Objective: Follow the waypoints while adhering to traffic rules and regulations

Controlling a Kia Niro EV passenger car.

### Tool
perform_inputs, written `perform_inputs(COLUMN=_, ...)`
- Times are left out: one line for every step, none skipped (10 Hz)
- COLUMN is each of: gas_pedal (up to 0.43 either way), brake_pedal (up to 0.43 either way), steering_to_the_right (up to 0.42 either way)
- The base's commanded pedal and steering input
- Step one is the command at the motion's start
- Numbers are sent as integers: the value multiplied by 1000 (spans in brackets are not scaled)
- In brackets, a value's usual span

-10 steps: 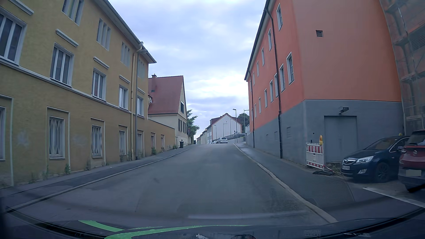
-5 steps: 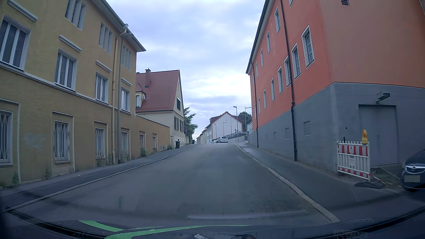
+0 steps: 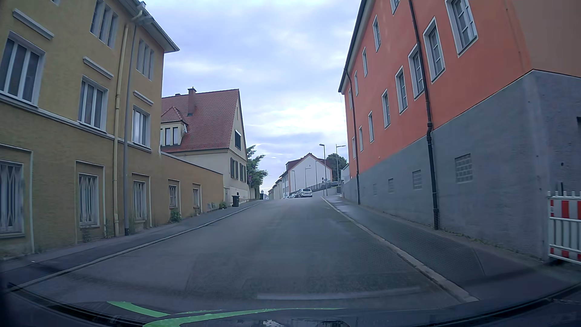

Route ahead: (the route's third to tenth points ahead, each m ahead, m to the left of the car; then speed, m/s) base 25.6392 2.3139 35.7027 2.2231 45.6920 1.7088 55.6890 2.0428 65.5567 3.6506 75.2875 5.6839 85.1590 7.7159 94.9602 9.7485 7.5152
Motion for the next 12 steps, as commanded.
perform_inputs(gas_pedal=150, brake_pedal=0, steering_to_the_right=-2)
perform_inputs(gas_pedal=138, brake_pedal=0, steering_to_the_right=-2)
perform_inputs(gas_pedal=138, brake_pedal=0, steering_to_the_right=-1)
perform_inputs(gas_pedal=138, brake_pedal=0, steering_to_the_right=-2)
perform_inputs(gas_pedal=138, brake_pedal=0, steering_to_the_right=0)
perform_inputs(gas_pedal=138, brake_pedal=0, steering_to_the_right=1)
perform_inputs(gas_pedal=138, brake_pedal=0, steering_to_the_right=1)
perform_inputs(gas_pedal=138, brake_pedal=0, steering_to_the_right=1)
perform_inputs(gas_pedal=138, brake_pedal=0, steering_to_the_right=1)
perform_inputs(gas_pedal=138, brake_pedal=0, steering_to_the_right=1)
perform_inputs(gas_pedal=138, brake_pedal=0, steering_to_the_right=1)
perform_inputs(gas_pedal=138, brake_pedal=0, steering_to_the_right=1)
